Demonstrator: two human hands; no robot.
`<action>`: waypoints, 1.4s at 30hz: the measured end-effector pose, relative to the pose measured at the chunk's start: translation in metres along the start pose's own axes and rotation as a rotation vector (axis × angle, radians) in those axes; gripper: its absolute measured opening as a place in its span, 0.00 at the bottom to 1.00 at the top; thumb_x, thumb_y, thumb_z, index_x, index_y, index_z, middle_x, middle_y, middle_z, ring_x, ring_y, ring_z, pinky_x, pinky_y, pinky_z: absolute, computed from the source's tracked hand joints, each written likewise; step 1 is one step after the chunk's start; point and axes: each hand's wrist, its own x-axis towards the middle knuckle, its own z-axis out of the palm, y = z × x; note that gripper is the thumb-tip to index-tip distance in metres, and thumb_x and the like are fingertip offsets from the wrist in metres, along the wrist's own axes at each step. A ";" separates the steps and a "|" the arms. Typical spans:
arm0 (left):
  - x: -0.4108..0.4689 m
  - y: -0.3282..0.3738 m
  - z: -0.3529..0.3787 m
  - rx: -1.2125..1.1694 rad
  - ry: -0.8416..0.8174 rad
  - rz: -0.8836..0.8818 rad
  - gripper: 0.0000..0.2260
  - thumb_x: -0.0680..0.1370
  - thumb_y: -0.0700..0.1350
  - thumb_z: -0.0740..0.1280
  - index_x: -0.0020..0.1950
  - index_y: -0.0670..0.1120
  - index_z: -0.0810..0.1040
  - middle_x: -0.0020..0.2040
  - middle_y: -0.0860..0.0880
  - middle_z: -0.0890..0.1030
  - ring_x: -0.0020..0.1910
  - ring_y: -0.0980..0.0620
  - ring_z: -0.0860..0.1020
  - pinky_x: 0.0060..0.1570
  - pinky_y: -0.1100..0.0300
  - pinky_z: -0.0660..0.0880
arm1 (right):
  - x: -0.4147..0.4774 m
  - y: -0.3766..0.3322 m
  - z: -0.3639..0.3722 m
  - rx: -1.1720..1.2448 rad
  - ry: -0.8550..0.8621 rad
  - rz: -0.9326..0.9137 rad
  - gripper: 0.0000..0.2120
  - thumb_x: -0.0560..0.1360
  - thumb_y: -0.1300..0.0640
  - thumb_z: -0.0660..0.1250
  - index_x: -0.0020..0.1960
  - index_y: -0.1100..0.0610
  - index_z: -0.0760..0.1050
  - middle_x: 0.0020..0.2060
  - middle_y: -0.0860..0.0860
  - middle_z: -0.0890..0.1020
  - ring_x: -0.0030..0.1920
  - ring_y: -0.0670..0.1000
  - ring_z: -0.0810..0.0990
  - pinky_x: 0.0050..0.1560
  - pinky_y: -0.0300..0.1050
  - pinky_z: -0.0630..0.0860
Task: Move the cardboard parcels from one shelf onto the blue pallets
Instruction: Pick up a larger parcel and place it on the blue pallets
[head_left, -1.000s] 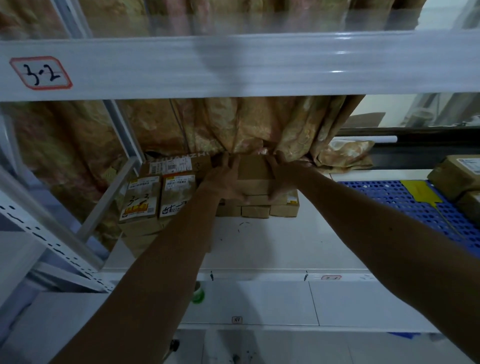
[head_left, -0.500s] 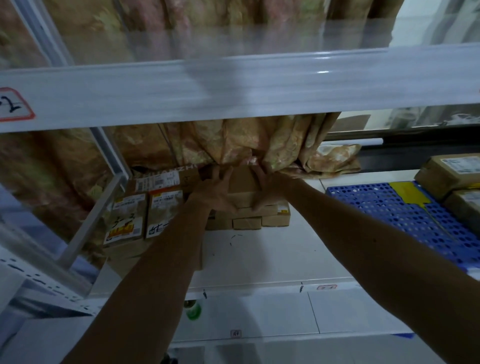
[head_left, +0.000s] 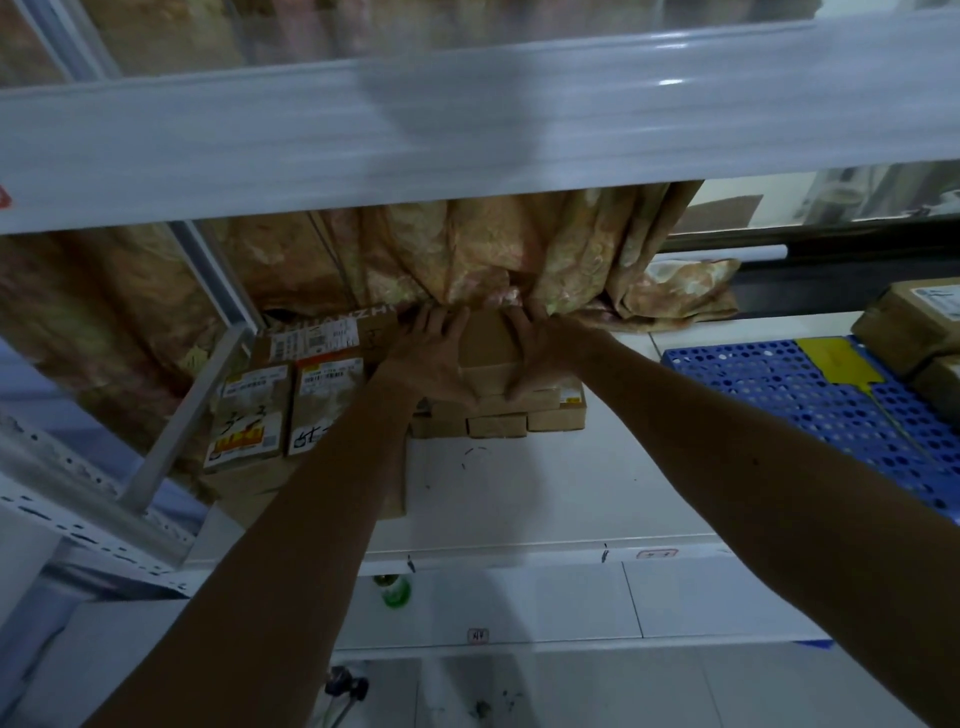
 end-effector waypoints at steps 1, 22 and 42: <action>0.001 0.000 0.000 0.001 0.000 -0.005 0.62 0.62 0.67 0.77 0.82 0.51 0.40 0.81 0.46 0.46 0.80 0.40 0.42 0.76 0.40 0.51 | 0.001 0.000 0.002 0.014 0.006 0.002 0.63 0.60 0.31 0.75 0.80 0.51 0.40 0.78 0.57 0.51 0.71 0.62 0.65 0.64 0.55 0.70; -0.044 0.040 -0.024 0.013 0.048 -0.048 0.59 0.66 0.64 0.78 0.82 0.49 0.41 0.78 0.41 0.49 0.75 0.35 0.57 0.70 0.44 0.62 | -0.040 0.012 -0.011 0.014 0.113 -0.115 0.63 0.61 0.34 0.77 0.80 0.56 0.43 0.76 0.62 0.54 0.72 0.65 0.63 0.68 0.56 0.65; -0.166 0.133 -0.145 -0.009 0.159 0.217 0.63 0.58 0.66 0.79 0.80 0.59 0.40 0.78 0.46 0.52 0.71 0.36 0.66 0.65 0.45 0.72 | -0.254 -0.002 -0.107 -0.105 0.273 0.193 0.60 0.60 0.31 0.76 0.79 0.53 0.48 0.73 0.61 0.59 0.66 0.65 0.71 0.64 0.59 0.72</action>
